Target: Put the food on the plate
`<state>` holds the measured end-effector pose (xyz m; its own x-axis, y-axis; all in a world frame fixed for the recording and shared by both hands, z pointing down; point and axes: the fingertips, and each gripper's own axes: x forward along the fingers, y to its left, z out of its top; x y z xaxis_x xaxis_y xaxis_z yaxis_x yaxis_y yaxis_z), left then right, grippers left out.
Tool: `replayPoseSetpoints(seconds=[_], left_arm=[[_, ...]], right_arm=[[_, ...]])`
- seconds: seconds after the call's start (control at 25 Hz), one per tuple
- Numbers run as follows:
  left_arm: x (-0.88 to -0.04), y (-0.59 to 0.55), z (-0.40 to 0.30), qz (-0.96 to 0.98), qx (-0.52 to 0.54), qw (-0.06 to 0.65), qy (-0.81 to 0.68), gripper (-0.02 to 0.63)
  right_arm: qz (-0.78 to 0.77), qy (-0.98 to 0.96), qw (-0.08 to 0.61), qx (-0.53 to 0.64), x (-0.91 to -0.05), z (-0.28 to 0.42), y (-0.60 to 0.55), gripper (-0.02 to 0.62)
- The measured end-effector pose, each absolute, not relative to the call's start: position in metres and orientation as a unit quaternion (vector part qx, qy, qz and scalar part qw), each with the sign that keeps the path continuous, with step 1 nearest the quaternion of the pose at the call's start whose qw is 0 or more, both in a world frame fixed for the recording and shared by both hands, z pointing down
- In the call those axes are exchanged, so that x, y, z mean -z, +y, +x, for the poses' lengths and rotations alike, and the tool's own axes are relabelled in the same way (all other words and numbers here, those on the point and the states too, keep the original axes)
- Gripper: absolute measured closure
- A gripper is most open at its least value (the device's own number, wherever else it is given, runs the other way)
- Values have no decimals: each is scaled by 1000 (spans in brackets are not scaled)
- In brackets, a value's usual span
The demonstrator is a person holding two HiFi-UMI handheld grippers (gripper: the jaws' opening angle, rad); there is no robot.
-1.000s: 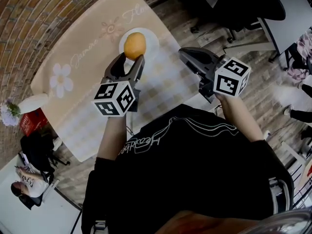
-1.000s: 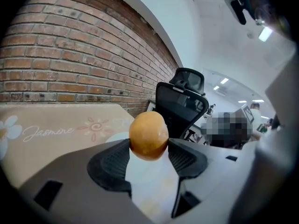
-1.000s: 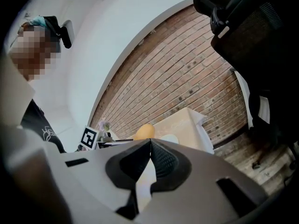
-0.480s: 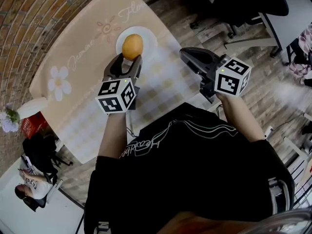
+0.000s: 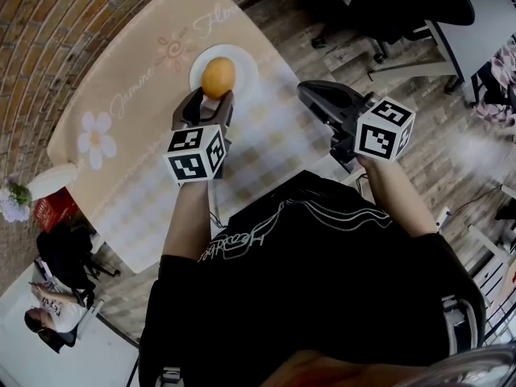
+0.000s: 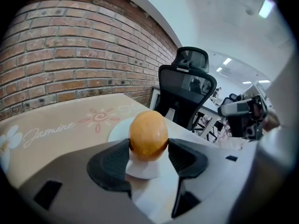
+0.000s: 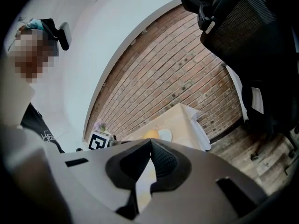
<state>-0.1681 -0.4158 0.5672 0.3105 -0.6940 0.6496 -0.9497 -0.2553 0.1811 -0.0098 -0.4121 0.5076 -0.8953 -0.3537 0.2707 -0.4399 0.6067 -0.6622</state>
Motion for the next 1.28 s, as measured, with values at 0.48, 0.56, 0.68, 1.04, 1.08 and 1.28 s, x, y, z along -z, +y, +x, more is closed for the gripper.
replayPoseSetpoints(seconds=[0.48,0.56,0.68,1.04,1.08,1.28], left_arm=[[-565,-414,-164,768,-220,279,-533,342],[-562,-414,-163,772,-215,278,-530,332],[-554,-411,-160,779,-206,278,-523,307],[-500,-387,-172,775,-118,312,-537,305],[-492,-381,-173,774,-103,319,-538,307],[-440,-354,-164,796,-45,314,-516,374]], right_arm=[[219,-894,59,-387,-507,-11,-408,598],[218,-895,62,-385,-505,-11,-407,598],[215,-898,63,-378,-497,-13,-406,598],[195,-919,44,-341,-451,-19,-394,598],[192,-921,44,-335,-444,-19,-392,598],[173,-938,32,-299,-406,-25,-379,598]])
